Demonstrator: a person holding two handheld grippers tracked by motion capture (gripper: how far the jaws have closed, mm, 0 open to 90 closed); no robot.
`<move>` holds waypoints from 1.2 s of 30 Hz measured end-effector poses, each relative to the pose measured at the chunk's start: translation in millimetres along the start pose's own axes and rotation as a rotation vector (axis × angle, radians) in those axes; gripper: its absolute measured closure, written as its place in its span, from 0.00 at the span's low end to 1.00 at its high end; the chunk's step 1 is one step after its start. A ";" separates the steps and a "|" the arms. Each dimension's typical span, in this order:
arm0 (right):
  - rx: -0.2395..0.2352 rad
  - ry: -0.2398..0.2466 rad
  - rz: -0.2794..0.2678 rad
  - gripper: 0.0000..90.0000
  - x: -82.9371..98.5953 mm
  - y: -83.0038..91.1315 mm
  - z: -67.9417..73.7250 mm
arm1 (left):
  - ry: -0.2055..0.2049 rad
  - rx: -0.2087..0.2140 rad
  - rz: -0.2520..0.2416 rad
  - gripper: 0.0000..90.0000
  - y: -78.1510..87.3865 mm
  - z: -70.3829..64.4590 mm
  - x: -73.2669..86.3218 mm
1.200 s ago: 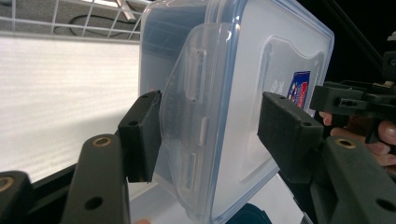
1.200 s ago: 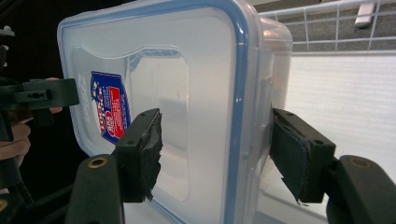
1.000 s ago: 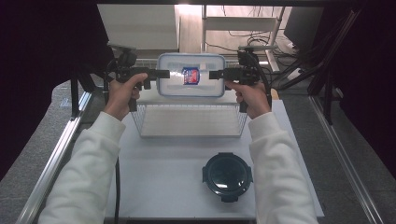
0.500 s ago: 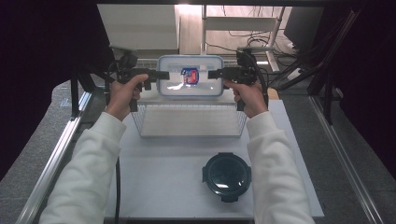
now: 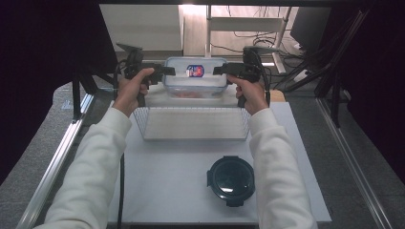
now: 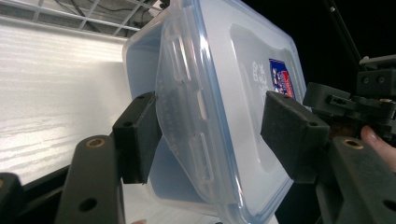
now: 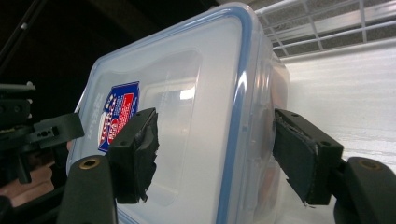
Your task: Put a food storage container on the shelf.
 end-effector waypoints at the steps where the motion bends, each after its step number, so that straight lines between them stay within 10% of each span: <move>1: 0.001 -0.010 0.000 0.36 -0.6 -0.9 -0.7 | 0.004 0.004 0.001 0.42 -0.5 1.6 -0.5; 15: -0.006 -0.016 -0.006 0.28 -1.8 -9.6 -4.6 | 0.003 0.026 -0.016 0.37 -6.1 8.3 0.2; 26: 0.150 0.149 -0.110 0.05 21.5 7.3 19.6 | -0.205 -0.175 -0.139 0.19 17.0 -19.5 25.2; 36: 0.123 0.326 -0.150 0.12 69.4 32.3 17.9 | -0.366 -0.154 -0.156 0.20 39.8 -30.9 88.6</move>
Point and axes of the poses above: each handheld gripper's, and its own axes: y roughly backward along the jaws, x roughly out of its underside, z roughly to its left, the point moved 1 cm from there along -y, roughly forward along the jaws, and after that the axes turned 10 degrees about z, right-handed, at the moved point
